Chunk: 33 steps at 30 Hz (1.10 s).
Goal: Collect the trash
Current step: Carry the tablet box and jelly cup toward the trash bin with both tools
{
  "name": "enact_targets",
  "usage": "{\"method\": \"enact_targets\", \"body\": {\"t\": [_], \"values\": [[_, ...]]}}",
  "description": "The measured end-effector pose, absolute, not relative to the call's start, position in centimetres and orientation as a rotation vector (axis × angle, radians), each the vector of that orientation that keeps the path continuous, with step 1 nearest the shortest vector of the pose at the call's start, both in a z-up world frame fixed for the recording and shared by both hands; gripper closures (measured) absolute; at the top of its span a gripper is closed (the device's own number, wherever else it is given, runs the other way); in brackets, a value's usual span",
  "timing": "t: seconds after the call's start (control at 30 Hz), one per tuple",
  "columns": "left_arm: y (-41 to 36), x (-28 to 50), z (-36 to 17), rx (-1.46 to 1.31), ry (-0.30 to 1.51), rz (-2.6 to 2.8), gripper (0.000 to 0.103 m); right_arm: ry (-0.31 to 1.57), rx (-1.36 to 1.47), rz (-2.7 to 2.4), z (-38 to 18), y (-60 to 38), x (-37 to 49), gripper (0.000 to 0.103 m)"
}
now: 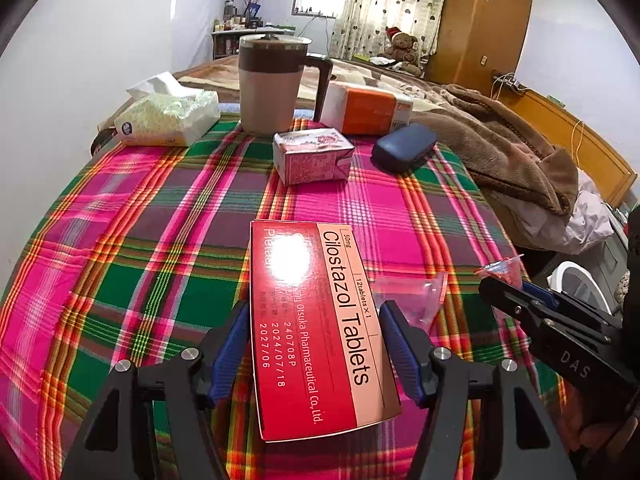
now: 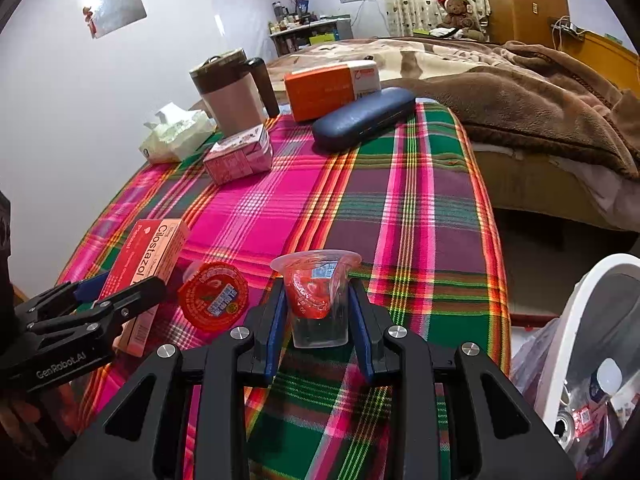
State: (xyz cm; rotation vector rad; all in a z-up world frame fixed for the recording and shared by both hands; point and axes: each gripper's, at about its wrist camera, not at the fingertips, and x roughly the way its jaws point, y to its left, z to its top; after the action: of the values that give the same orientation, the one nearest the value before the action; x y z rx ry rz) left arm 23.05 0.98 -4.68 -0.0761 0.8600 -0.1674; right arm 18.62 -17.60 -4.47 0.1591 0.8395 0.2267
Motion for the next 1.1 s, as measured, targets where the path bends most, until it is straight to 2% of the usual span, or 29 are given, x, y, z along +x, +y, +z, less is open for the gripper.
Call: {"method": "enact_targets", "body": {"t": [0.67,1.1], "values": [[-2.0,17.7,0.9,-0.041,0.724,-0.263,0.037,0.712,0.191,0.175,-0.5,-20.8,13.9,0.072],[-7.4,14.5,4.0,0.002,0.640,-0.392,0.037,0.634,0.218,0.066,1.5,-25.3,10.0,0.072]]}}
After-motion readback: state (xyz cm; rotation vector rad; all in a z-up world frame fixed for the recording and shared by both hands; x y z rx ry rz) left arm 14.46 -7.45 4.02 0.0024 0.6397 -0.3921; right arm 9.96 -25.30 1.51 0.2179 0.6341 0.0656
